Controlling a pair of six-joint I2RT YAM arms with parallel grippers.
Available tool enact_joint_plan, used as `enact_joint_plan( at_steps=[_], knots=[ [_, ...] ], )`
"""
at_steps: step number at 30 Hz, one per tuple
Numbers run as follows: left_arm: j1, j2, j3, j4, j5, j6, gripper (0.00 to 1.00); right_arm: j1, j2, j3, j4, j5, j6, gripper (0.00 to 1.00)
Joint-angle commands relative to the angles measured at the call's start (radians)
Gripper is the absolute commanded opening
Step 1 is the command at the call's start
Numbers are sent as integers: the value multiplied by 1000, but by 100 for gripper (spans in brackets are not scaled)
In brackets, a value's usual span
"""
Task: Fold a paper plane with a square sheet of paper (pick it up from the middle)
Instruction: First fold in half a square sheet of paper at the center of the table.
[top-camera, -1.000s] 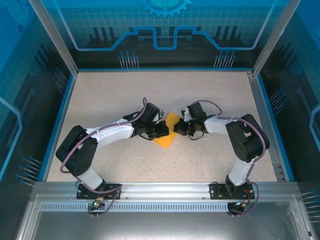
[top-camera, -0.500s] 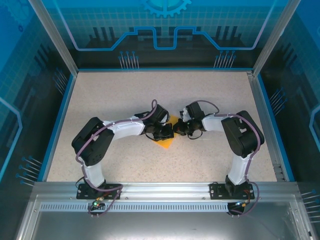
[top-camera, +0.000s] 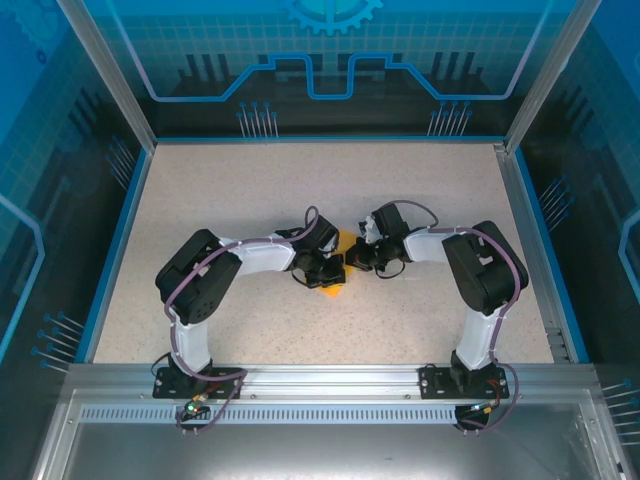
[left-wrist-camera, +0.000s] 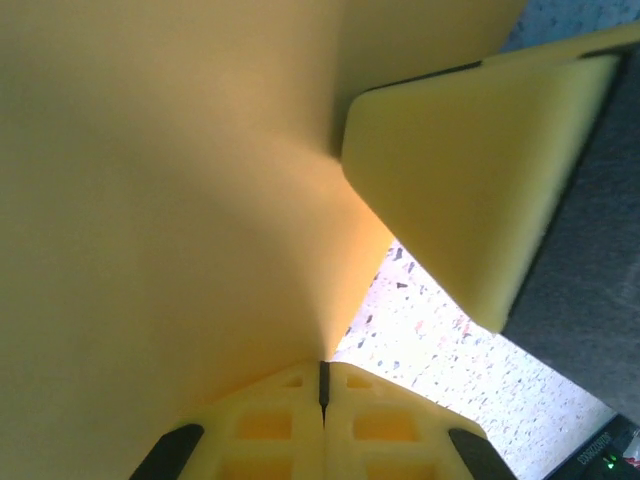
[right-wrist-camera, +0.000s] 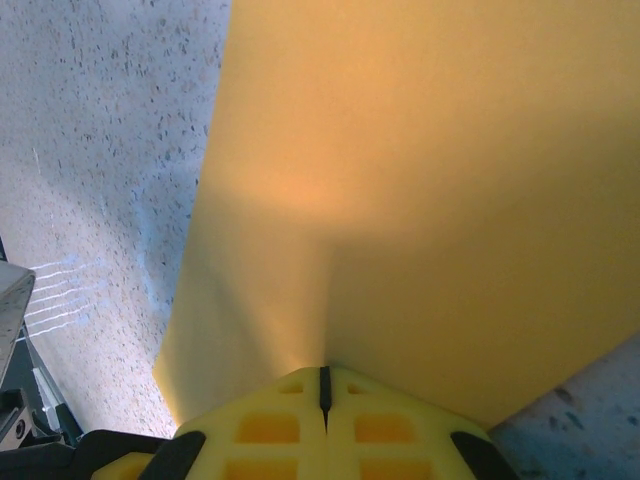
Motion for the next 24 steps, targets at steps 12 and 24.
enact_joint_plan(
  at_steps=[12, 24],
  knots=[
    [-10, 21, -2, -55, -37, -10, 0, 9, -14, -13, -83, -18, -81, 5],
    [-9, 14, -24, -110, -43, -19, 0, -98, 44, 33, -89, 55, -77, 5]
  ],
)
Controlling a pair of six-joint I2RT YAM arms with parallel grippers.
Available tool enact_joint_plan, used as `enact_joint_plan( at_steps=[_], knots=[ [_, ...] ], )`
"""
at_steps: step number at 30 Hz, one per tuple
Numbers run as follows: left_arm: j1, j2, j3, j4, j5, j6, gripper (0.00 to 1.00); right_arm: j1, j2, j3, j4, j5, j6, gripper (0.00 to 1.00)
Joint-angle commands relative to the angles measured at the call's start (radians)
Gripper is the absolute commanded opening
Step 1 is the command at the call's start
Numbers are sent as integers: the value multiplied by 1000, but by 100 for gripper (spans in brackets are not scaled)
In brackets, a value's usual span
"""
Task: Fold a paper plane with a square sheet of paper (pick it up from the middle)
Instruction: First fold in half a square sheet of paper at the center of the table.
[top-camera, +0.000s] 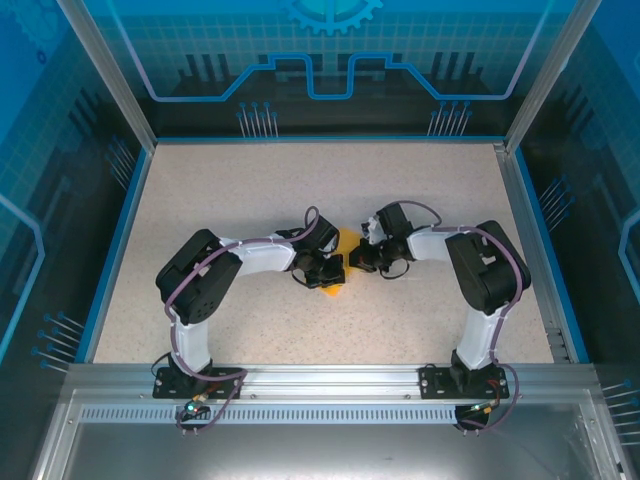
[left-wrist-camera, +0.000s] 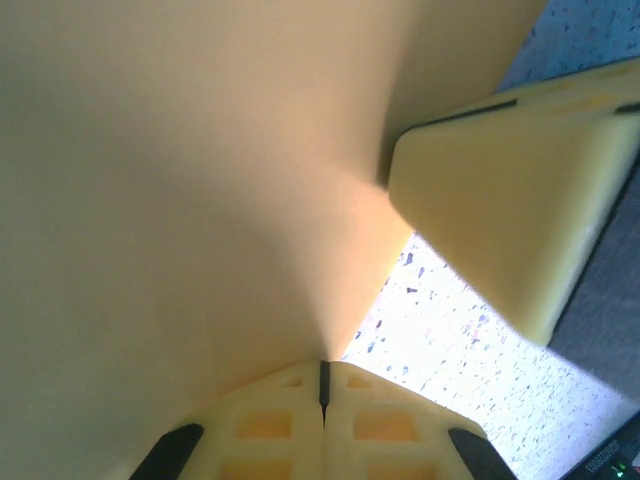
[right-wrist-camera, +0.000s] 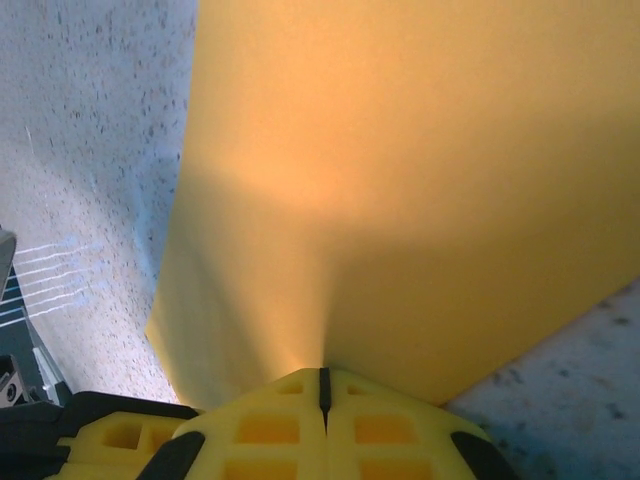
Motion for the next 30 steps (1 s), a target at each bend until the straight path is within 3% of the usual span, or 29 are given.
enact_joint_plan(
  at_steps=[1, 22, 30],
  knots=[
    [-7, 11, -29, -107, -23, -20, 0, -65, 49, 36, -31, 96, -17, 5],
    [-8, 28, -62, -109, -22, -10, 0, -194, 128, 216, -66, 187, -37, 5],
    [-7, 32, -30, -120, -17, 2, 0, -178, -53, 165, -58, 183, -66, 5]
  ],
)
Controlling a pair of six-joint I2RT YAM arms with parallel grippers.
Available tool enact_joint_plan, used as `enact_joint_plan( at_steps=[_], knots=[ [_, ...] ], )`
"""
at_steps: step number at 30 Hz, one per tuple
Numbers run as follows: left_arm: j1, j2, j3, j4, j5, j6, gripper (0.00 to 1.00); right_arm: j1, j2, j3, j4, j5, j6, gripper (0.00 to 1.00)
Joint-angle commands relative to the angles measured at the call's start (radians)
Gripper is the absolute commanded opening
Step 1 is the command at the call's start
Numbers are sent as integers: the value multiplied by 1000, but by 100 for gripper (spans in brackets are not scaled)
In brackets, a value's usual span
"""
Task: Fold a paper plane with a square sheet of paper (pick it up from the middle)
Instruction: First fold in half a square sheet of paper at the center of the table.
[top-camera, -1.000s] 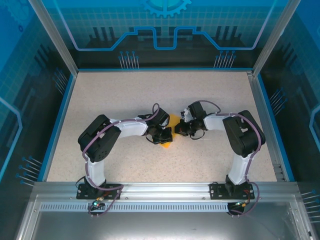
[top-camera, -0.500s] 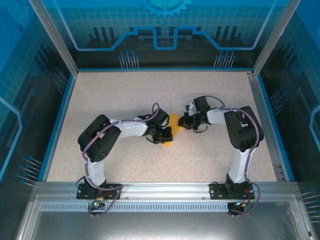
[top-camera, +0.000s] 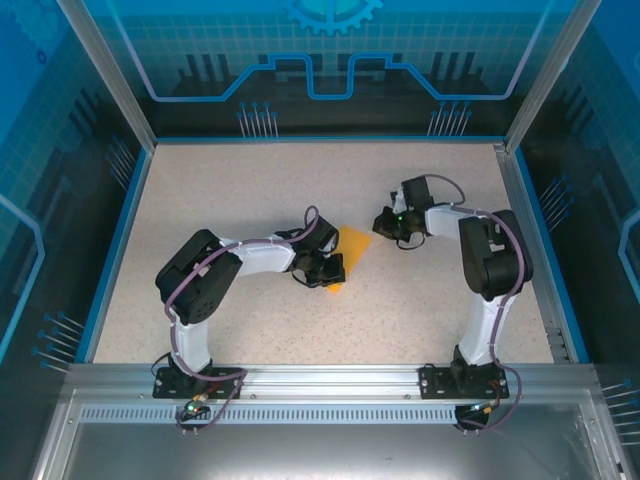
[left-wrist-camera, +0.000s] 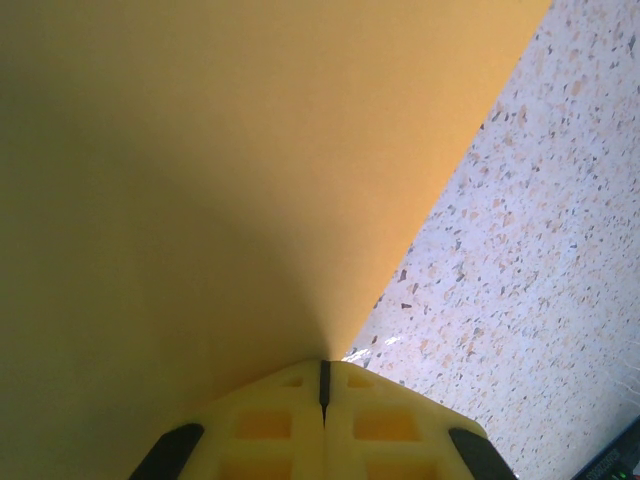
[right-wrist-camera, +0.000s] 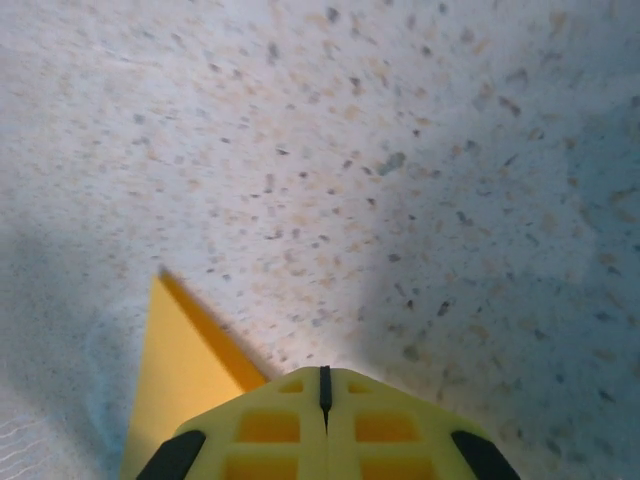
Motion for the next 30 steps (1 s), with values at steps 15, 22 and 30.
enact_joint_plan(
  at_steps=[15, 22, 30],
  knots=[
    [-8, 19, -6, -150, -11, 10, 0, 186, -33, -134, 155, -139, 114, 5],
    [-9, 9, 7, -150, -11, 14, 0, 167, 14, -141, 124, -110, 110, 5],
    [-5, -85, 31, -11, 40, 74, 0, 153, 43, -132, 63, -89, 85, 5]
  ],
)
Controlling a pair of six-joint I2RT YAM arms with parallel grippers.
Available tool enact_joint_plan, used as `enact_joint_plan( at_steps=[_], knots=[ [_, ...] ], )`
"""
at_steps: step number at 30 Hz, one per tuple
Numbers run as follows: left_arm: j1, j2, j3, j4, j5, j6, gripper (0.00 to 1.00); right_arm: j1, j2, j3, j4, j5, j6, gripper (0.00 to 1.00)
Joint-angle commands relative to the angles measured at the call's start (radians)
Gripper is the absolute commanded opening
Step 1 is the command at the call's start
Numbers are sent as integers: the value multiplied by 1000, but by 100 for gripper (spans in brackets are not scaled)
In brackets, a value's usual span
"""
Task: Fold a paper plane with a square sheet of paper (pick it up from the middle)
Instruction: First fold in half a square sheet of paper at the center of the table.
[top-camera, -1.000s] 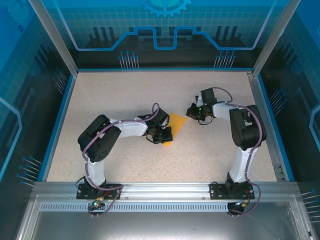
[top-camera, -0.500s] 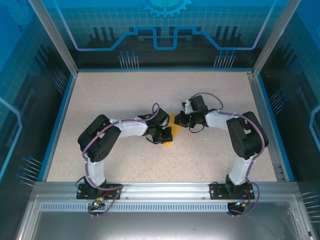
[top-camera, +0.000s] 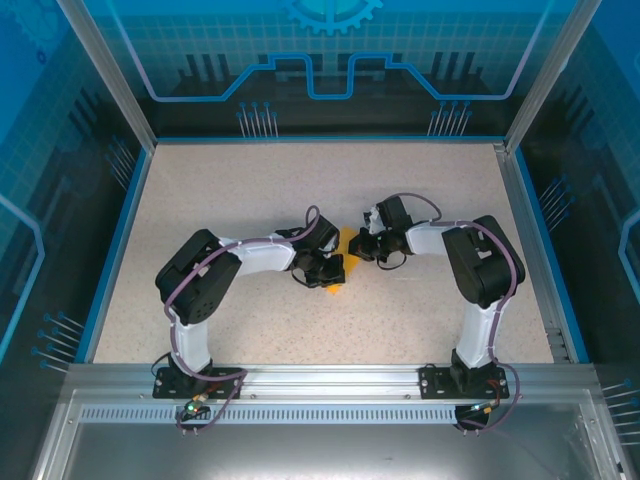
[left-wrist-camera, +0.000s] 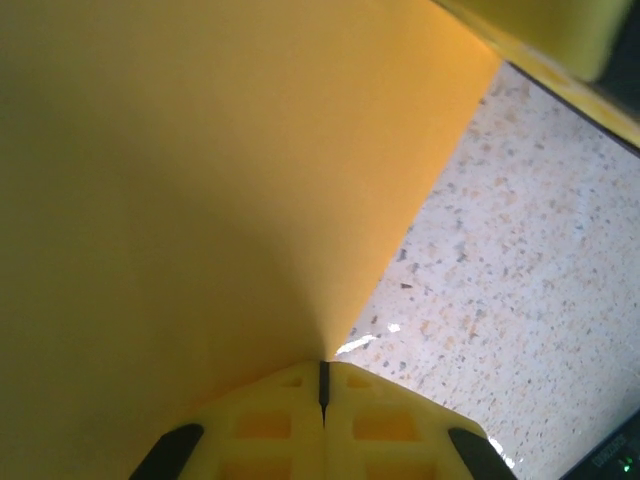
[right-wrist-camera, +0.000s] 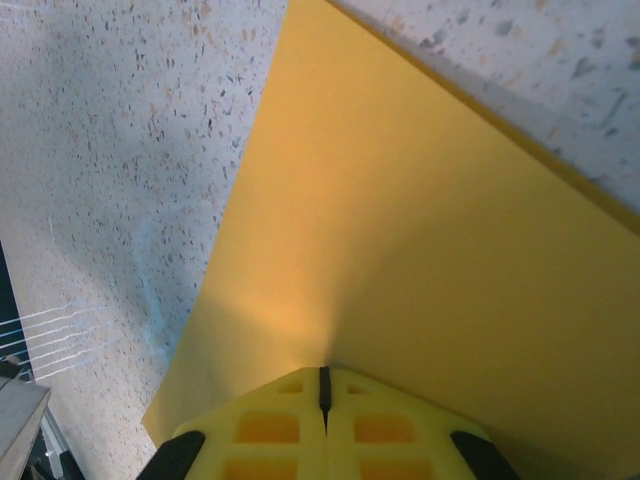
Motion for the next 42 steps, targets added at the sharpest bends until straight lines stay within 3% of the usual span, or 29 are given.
enact_joint_plan(
  at_steps=[1, 6, 20, 42],
  knots=[
    [-5, -79, 12, 42, 24, 50, 0, -17, 43, 2, -72, 31, -22, 5],
    [-5, -53, 17, 113, 22, 56, 1, -17, 60, 6, -81, 31, -22, 5],
    [-5, 45, 23, 84, -17, 65, 1, -18, 91, 8, -87, 28, -16, 4],
    [-10, -49, -178, 30, 50, 100, 0, -38, 118, 22, -121, 45, -21, 4]
  ],
)
